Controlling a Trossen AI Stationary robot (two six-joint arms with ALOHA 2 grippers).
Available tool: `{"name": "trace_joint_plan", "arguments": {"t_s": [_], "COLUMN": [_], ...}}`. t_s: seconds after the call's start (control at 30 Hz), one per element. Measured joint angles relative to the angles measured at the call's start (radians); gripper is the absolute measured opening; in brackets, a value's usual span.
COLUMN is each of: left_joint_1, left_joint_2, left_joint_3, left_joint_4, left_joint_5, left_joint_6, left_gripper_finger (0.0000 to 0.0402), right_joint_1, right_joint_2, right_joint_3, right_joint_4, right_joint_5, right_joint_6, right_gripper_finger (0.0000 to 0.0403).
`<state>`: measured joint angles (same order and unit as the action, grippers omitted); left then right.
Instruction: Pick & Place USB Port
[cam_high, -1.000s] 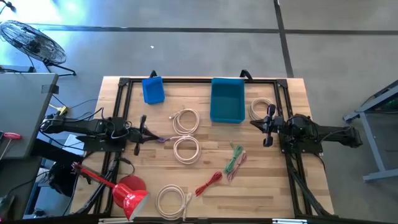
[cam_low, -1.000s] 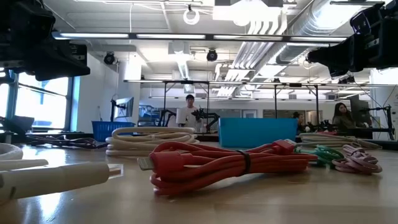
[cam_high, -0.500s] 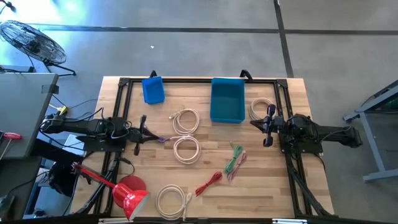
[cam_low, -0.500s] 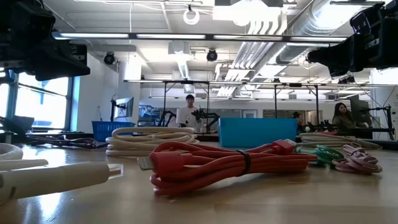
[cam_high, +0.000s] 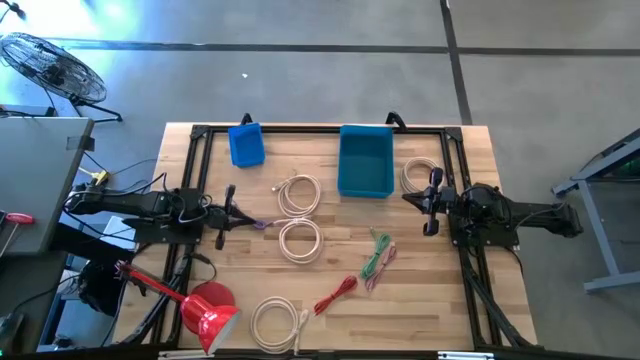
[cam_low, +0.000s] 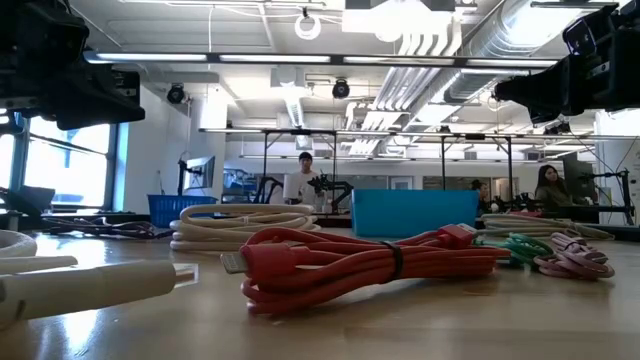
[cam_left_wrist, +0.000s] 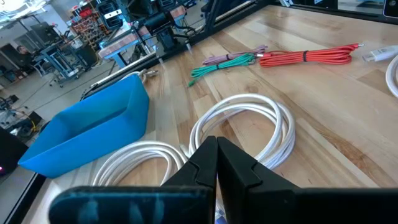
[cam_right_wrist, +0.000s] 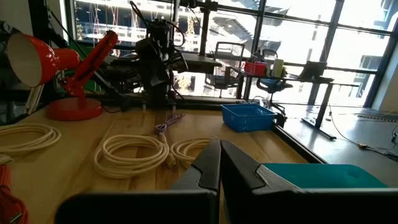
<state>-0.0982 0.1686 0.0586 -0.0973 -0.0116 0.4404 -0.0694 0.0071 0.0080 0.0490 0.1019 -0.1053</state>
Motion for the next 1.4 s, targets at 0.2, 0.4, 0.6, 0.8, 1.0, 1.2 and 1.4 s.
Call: {"name": "trace_joint_plan", "arguments": {"t_s": [0.2,0.4,0.6,0.8,1.0,1.2,1.4], "left_joint_1": [0.000,0.000,0.000,0.000,0.000,0.000,0.000], "left_joint_2": [0.000,0.000,0.000,0.000,0.000,0.000,0.000], "left_joint_3": [0.000,0.000,0.000,0.000,0.000,0.000,0.000], "left_joint_4": [0.000,0.000,0.000,0.000,0.000,0.000,0.002], "left_joint_5": [0.000,0.000,0.000,0.000,0.000,0.000,0.000], "left_joint_6": [0.000,0.000,0.000,0.000,0.008,0.008,0.005], "left_gripper_finger": [0.0003,0.0003,0.0003,0.0003,0.0003,0.0003,0.0003], "right_joint_1": [0.000,0.000,0.000,0.000,0.000,0.000,0.000], "right_joint_2": [0.000,0.000,0.000,0.000,0.000,0.000,0.000], "right_joint_3": [0.000,0.000,0.000,0.000,0.000,0.000,0.000], "right_joint_4": [0.000,0.000,0.000,0.000,0.000,0.000,0.037], "right_joint_5": [0.000,0.000,0.000,0.000,0.000,0.000,-0.016], "right_joint_6": [0.000,0.000,0.000,0.000,0.000,0.000,0.145], "right_gripper_finger": [0.0000,0.0000,0.0000,0.0000,0.0000,0.0000,0.0000]}}
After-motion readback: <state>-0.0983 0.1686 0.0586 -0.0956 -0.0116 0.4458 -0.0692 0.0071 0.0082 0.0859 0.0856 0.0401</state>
